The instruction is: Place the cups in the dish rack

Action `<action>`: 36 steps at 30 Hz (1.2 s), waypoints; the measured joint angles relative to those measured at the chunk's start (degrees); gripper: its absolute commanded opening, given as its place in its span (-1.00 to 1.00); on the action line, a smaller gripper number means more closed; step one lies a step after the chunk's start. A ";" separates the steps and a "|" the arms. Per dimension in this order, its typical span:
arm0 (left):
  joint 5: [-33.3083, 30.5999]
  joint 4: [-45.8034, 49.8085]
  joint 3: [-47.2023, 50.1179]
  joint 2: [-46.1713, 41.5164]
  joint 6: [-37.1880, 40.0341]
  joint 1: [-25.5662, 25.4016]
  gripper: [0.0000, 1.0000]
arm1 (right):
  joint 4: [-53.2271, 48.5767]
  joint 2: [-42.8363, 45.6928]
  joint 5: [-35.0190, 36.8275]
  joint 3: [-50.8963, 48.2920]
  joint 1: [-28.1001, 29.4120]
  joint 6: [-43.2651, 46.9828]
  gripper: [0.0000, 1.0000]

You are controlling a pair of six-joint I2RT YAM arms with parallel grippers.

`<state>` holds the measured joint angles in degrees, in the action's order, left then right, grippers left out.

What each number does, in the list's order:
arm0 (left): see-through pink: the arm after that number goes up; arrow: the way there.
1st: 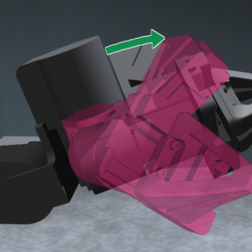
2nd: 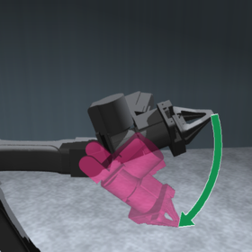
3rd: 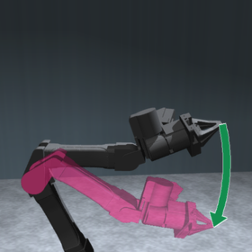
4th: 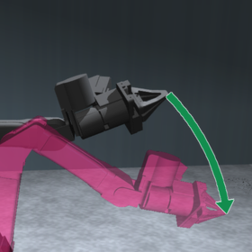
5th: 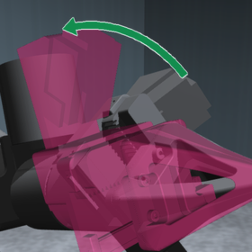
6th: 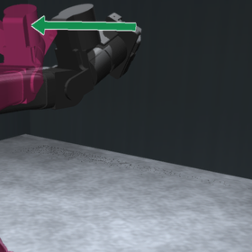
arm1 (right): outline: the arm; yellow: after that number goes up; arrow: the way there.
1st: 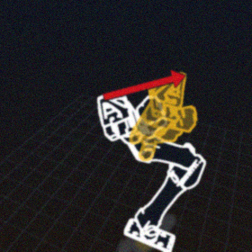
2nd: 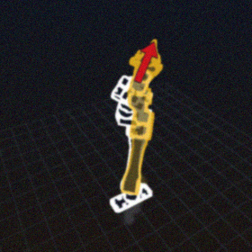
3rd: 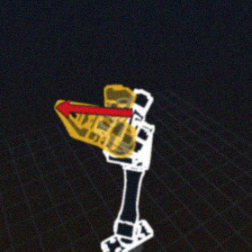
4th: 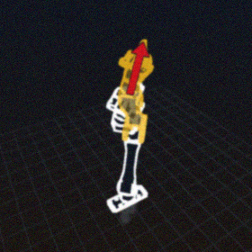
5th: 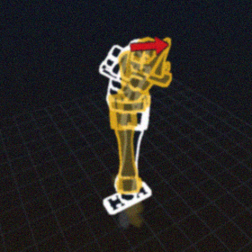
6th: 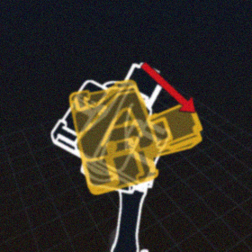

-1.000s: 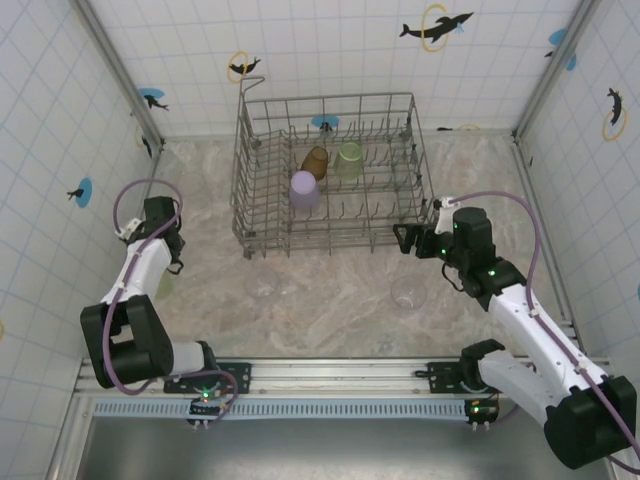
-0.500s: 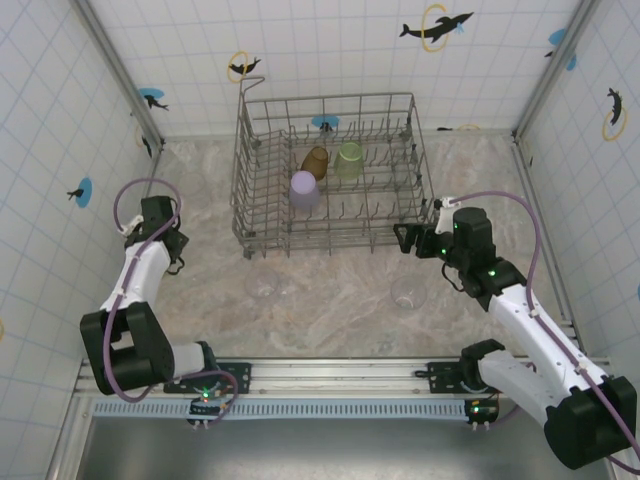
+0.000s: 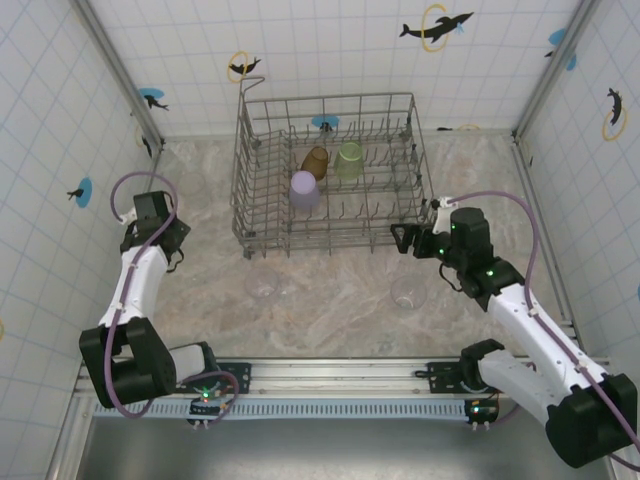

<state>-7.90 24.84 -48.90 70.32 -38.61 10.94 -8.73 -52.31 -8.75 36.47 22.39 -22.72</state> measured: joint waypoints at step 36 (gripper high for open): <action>29.29 -36.85 -0.22 -2.49 2.58 0.00 -1.00 | 3.58 -4.85 1.18 1.40 3.78 -0.68 0.99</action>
<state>21.39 -12.01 -49.12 67.83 -36.03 10.94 -5.15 -57.17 -7.57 37.87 26.17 -23.40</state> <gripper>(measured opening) 0.057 0.993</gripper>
